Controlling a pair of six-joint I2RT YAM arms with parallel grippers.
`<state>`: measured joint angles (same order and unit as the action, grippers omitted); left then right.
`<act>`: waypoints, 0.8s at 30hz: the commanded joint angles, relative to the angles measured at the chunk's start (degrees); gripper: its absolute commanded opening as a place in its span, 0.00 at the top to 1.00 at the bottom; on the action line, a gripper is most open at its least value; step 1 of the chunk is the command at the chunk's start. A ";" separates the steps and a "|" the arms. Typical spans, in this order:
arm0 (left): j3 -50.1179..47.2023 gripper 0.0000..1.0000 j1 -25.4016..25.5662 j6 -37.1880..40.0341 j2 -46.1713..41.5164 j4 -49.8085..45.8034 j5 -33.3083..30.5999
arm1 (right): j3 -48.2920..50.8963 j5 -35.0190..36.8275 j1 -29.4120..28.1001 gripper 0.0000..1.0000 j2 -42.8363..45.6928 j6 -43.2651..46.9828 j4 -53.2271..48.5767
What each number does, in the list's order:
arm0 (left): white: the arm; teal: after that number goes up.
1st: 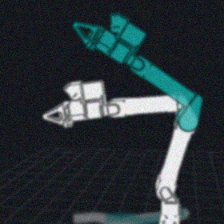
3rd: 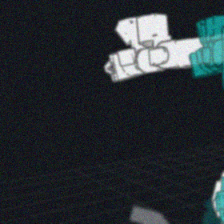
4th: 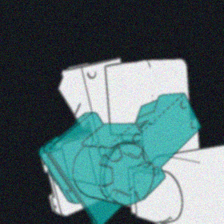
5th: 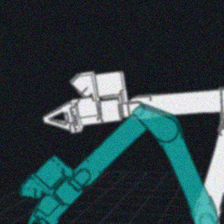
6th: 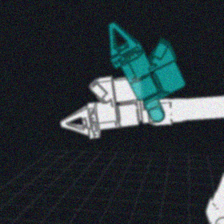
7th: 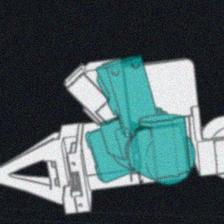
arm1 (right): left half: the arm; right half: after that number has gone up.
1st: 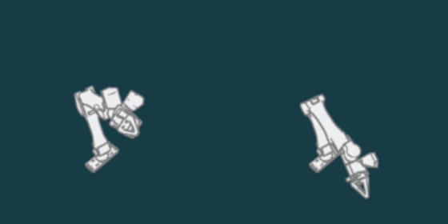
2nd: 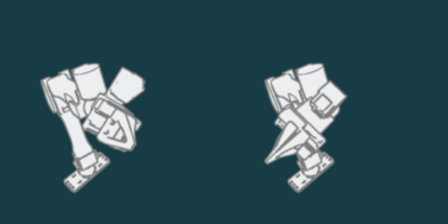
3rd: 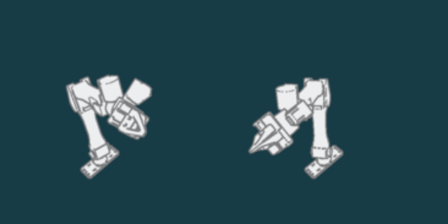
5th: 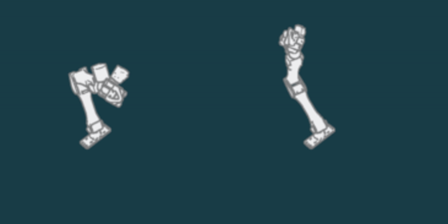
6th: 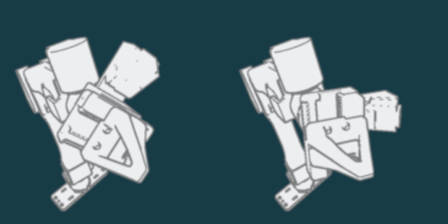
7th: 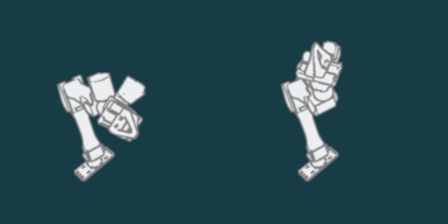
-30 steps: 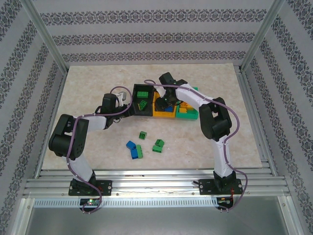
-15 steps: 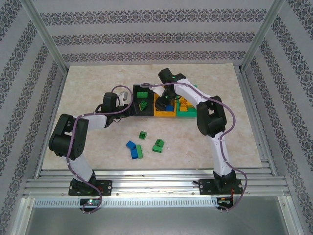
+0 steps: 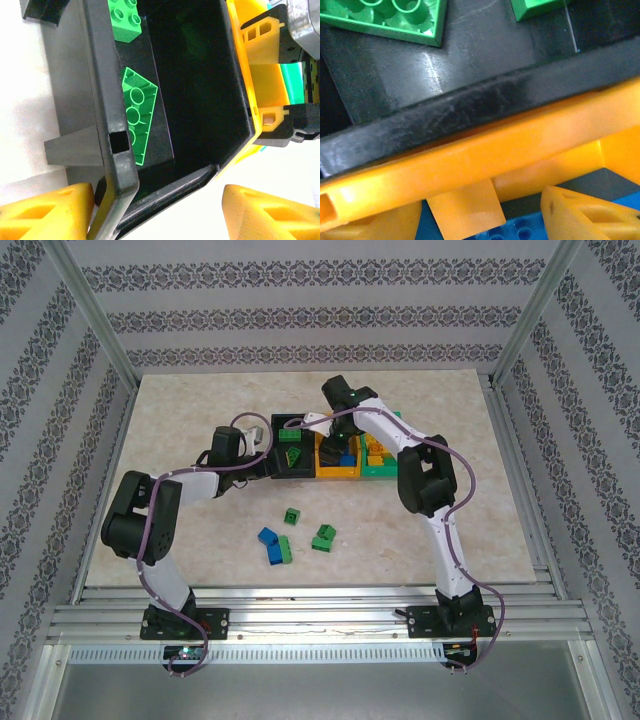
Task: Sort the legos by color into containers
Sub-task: Pick up the lego from the container.
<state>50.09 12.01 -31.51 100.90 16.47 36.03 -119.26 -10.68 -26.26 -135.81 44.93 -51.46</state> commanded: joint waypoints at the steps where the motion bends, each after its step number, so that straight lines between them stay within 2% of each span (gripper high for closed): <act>1: 2.39 0.32 0.87 1.71 0.77 -0.67 3.13 | -1.47 -3.02 -1.29 0.35 -3.58 4.73 -4.58; 10: 2.66 0.32 0.76 1.36 1.52 -0.17 3.49 | -7.68 -8.14 -0.69 0.39 -8.79 2.78 -17.51; 15: 2.74 0.32 0.77 1.18 1.55 0.06 3.48 | -16.97 -12.47 -0.36 0.41 -13.06 1.41 -28.24; 17: 2.74 0.32 0.81 1.18 1.41 0.04 3.43 | -19.44 -10.16 -0.35 0.42 -14.28 0.79 -30.37; 19: 2.67 0.32 0.78 1.10 1.25 0.29 3.36 | -20.21 -4.06 0.06 0.42 -14.79 -1.80 -28.65; 24: 3.02 0.32 0.77 0.44 2.01 1.00 3.96 | -26.59 -0.73 1.47 0.44 -18.50 -5.73 -28.29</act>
<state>51.11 11.99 -31.35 101.67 15.44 36.95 -143.68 -15.88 -25.30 -149.16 42.78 -76.07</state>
